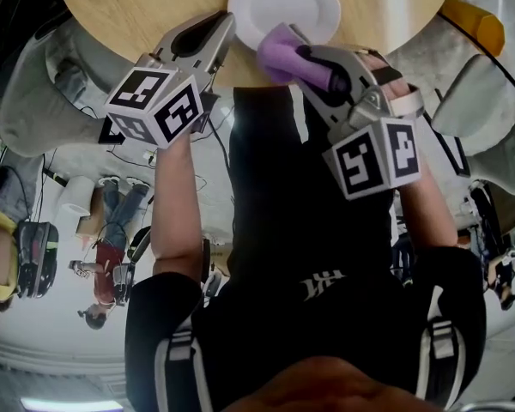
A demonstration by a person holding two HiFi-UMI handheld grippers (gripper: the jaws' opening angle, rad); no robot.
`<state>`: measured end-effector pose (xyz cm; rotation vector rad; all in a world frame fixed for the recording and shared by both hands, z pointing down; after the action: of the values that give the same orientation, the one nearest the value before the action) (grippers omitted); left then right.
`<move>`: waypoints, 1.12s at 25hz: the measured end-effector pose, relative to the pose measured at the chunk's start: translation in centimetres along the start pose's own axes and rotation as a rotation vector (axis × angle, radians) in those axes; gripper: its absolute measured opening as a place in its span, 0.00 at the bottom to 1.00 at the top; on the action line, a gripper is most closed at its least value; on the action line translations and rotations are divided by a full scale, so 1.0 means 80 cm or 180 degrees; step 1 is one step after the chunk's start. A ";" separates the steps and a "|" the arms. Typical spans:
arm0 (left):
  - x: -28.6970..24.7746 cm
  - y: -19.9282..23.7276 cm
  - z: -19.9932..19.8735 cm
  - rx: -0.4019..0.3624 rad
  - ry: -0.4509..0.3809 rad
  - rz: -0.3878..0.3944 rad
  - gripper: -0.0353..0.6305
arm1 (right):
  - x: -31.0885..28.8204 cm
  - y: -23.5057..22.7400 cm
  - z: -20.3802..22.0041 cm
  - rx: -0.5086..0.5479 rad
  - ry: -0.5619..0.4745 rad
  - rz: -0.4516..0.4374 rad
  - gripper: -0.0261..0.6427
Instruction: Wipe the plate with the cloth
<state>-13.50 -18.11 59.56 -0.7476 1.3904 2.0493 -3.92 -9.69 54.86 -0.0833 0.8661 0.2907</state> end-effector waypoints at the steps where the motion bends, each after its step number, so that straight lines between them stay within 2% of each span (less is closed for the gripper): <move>1: 0.005 0.002 -0.001 -0.0002 -0.0006 -0.0004 0.12 | -0.016 0.001 -0.015 0.0049 -0.0047 -0.0044 0.18; 5: 0.021 0.008 0.000 -0.0006 -0.0040 -0.0011 0.12 | -0.060 0.005 -0.040 0.0141 -0.0030 -0.0156 0.18; 12: 0.035 0.012 -0.010 0.0007 -0.0032 -0.0014 0.12 | -0.036 0.002 -0.019 0.0075 0.0080 -0.0229 0.18; 16: 0.020 -0.002 -0.006 0.0022 -0.0031 -0.0017 0.12 | -0.002 -0.002 0.024 0.0035 0.0235 -0.0190 0.18; 19: -0.004 -0.043 0.028 0.0029 0.0031 -0.0005 0.12 | 0.049 0.019 0.081 -0.0109 0.0345 -0.0136 0.18; 22: -0.004 -0.080 0.090 -0.0064 0.0129 0.0051 0.12 | 0.090 0.084 0.118 -0.0339 0.0434 0.0024 0.18; 25: 0.027 -0.071 0.135 -0.0164 0.0172 0.0024 0.12 | 0.089 0.139 0.114 -0.0386 0.0474 0.0142 0.18; 28: 0.052 -0.095 0.138 -0.0089 0.0254 0.0095 0.12 | 0.140 0.150 0.103 -0.0471 0.0685 0.0132 0.18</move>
<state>-12.58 -4.83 55.25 -0.8334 1.4273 2.0863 5.56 5.77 52.23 -0.2377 1.0599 0.3895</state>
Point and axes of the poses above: the fingertips, and each gripper's own axes: x backward along the fingers, y to its left, z out of its underside, the point moved 3 cm from there along x, backward along the fingers, and after that the axes turned 13 degrees about x, right-handed, at the moved point
